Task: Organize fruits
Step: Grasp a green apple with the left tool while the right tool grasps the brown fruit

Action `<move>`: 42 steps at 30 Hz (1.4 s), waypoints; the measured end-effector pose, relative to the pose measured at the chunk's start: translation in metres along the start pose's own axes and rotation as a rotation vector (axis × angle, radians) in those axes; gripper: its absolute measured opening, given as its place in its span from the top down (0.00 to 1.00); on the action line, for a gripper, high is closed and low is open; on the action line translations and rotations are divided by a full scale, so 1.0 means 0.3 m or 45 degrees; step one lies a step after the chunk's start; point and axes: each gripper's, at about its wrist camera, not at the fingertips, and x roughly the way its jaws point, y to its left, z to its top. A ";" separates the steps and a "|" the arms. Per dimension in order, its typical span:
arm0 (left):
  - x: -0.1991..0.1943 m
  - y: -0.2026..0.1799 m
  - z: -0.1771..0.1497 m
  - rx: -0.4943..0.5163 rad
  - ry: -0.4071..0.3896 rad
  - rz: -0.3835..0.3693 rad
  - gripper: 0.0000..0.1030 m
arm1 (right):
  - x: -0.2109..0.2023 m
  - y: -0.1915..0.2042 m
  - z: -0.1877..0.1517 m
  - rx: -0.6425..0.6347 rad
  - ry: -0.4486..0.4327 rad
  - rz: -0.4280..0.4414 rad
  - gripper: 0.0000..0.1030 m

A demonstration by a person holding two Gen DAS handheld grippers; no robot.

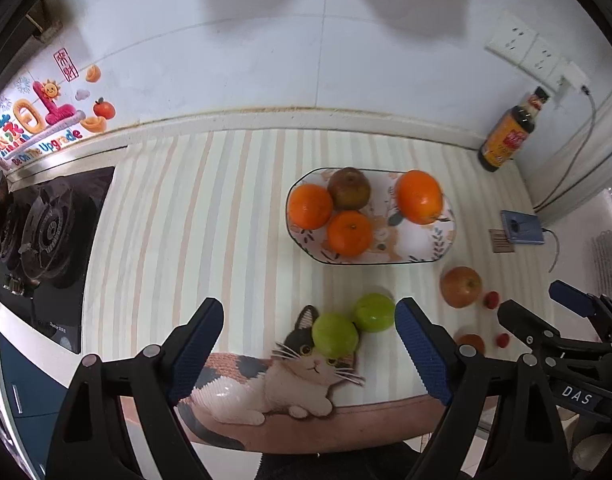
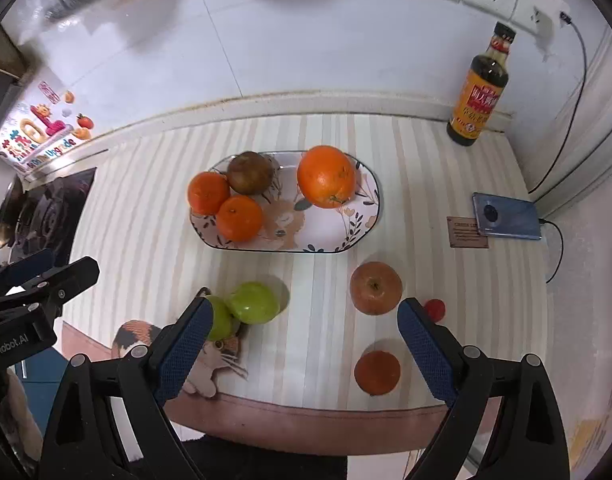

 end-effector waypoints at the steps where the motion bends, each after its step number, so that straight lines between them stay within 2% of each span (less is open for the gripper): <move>1: -0.020 -0.006 -0.007 0.005 -0.013 0.003 0.15 | -0.021 -0.001 -0.006 0.002 -0.012 0.000 0.07; 12: -0.119 -0.056 -0.080 0.031 -0.076 0.004 0.15 | -0.177 -0.002 -0.062 0.022 -0.099 0.024 0.07; 18: -0.107 -0.063 -0.091 0.013 -0.073 0.009 0.15 | -0.173 -0.022 -0.069 0.051 -0.094 0.057 0.07; 20: -0.090 -0.059 -0.089 -0.004 -0.065 0.027 0.15 | -0.151 -0.052 -0.067 0.092 -0.087 0.078 0.00; 23: -0.022 -0.049 -0.085 -0.029 -0.018 0.047 0.12 | -0.090 -0.110 -0.060 0.139 -0.060 0.098 0.00; 28: 0.122 -0.045 -0.100 -0.042 0.073 0.083 0.11 | 0.080 -0.213 -0.076 0.196 0.068 0.064 0.00; 31: 0.217 -0.048 -0.116 -0.036 0.153 0.098 0.11 | 0.206 -0.258 -0.118 0.212 0.190 0.045 0.00; 34: 0.330 -0.052 -0.139 -0.020 0.249 0.126 0.11 | 0.319 -0.296 -0.173 0.263 0.294 0.073 0.00; 42: 0.564 -0.090 -0.167 0.043 0.455 0.123 0.11 | 0.491 -0.350 -0.285 0.309 0.420 0.027 0.02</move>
